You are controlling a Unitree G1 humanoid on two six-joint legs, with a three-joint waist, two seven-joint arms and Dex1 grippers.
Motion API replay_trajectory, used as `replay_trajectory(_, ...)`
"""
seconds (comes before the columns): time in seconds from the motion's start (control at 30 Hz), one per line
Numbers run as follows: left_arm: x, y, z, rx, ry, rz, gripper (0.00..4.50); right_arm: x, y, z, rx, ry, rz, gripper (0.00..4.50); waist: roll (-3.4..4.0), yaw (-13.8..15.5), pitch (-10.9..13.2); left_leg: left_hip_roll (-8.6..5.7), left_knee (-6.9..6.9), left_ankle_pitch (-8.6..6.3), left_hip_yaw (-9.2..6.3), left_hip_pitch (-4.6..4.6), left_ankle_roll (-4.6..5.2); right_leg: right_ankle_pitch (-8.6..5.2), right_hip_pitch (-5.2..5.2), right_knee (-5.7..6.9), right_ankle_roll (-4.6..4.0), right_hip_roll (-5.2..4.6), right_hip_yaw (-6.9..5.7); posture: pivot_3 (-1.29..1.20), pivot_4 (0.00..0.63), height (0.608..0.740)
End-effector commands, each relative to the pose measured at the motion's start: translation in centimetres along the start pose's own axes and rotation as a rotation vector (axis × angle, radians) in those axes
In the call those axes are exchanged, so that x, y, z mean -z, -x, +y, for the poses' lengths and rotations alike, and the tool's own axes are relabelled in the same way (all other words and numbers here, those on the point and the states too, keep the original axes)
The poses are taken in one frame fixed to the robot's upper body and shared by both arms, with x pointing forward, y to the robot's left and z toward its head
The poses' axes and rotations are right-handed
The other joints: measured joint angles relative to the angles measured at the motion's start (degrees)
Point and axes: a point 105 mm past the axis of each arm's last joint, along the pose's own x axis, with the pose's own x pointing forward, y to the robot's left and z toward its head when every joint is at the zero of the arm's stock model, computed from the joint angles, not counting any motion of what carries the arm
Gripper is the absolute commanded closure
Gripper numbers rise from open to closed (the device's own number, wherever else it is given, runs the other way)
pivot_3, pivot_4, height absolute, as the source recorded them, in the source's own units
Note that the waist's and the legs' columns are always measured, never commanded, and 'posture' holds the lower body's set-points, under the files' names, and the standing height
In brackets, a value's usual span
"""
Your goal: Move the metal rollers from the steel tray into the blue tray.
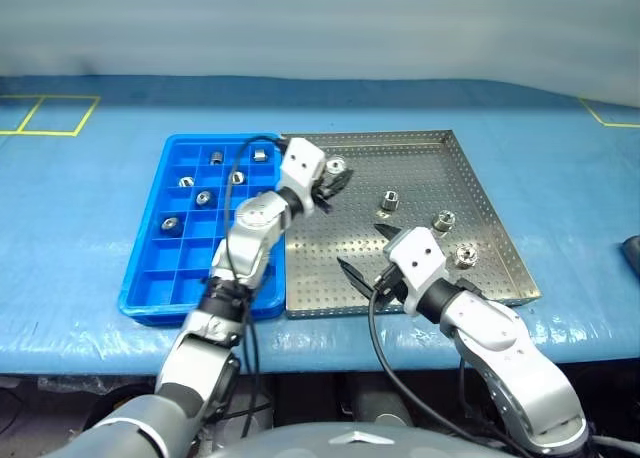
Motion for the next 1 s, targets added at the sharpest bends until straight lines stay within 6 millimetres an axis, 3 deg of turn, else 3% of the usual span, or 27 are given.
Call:
replay_trajectory(0.03,-2.6,2.6,0.4,-0.01,-0.074,-0.073,2.8,-1.3,-0.8,0.4,-0.065,0.028,-0.052,0.0,0.0,0.85,0.0,-0.01,0.02,0.0,0.02,0.0,0.0,0.01,0.01,-0.02,0.01,-0.03,0.01,0.17,0.15,0.74)
replay_trajectory(0.23,-2.1,7.7,2.1,-0.114,-0.099,0.015,2.8,-2.3,-2.8,1.7,-0.198,0.069,-0.088,0.0,-0.03,2.88,0.02,0.01,0.05,0.01,-0.04,-0.04,0.01,0.02,0.02,-0.07,0.04,-0.08,-0.04,0.23,0.15,0.74)
replay_trajectory(0.43,0.6,11.7,3.0,-0.217,-0.095,0.157,2.8,-2.6,-4.3,2.9,-0.289,0.088,-0.104,0.0,-0.02,4.47,0.02,0.05,0.0,0.0,-0.05,-0.04,0.01,0.0,0.01,-0.09,0.0,-0.09,-0.08,0.28,0.15,0.74)
replay_trajectory(0.83,4.5,14.0,3.7,-0.346,-0.008,0.309,2.8,-2.3,-4.3,3.6,-0.316,0.068,-0.1,0.0,-0.02,5.83,0.02,0.2,-0.06,0.0,-0.05,-0.09,0.0,-0.04,-0.06,-0.12,-0.05,-0.22,-0.18,0.26,0.15,0.74)
replay_trajectory(1.0,5.1,14.8,4.4,-0.382,-0.001,0.349,2.8,-2.0,-4.0,3.5,-0.291,0.055,-0.096,0.0,-0.01,5.63,0.03,0.22,-0.12,0.0,-0.05,-0.1,0.0,-0.07,-0.09,-0.12,-0.1,-0.21,-0.21,0.23,0.15,0.74)
